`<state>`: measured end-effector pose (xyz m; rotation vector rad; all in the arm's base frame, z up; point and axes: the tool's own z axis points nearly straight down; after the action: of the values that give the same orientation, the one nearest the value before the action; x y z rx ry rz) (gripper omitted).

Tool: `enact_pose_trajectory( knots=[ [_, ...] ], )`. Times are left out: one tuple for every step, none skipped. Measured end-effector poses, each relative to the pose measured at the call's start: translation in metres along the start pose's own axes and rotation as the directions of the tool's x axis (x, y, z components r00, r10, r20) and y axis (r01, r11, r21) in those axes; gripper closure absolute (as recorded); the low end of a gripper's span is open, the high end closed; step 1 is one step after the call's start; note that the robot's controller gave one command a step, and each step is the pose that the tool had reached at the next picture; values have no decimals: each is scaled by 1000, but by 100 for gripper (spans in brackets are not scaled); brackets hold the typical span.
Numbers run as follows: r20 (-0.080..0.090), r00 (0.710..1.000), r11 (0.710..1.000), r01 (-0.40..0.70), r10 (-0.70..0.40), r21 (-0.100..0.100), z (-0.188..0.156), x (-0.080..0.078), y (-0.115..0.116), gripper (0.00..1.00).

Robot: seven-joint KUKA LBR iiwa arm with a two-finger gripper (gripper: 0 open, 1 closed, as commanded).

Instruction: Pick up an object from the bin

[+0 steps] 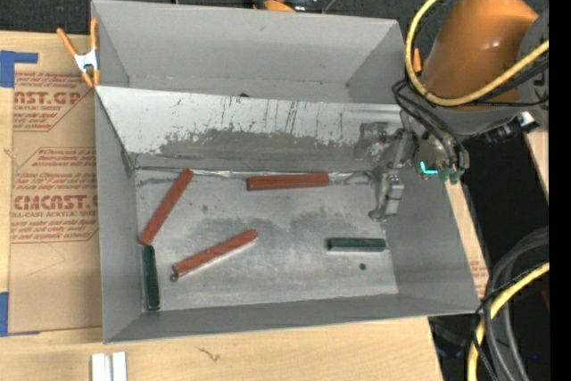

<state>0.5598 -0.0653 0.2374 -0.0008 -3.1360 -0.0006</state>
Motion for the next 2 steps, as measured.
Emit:
enact_pose_trajectory(
  knots=[
    [-2,997,997,-73,73,0,172,26,-38,0],
    [8,993,993,-120,120,-1,137,36,-31,0]
  ],
)
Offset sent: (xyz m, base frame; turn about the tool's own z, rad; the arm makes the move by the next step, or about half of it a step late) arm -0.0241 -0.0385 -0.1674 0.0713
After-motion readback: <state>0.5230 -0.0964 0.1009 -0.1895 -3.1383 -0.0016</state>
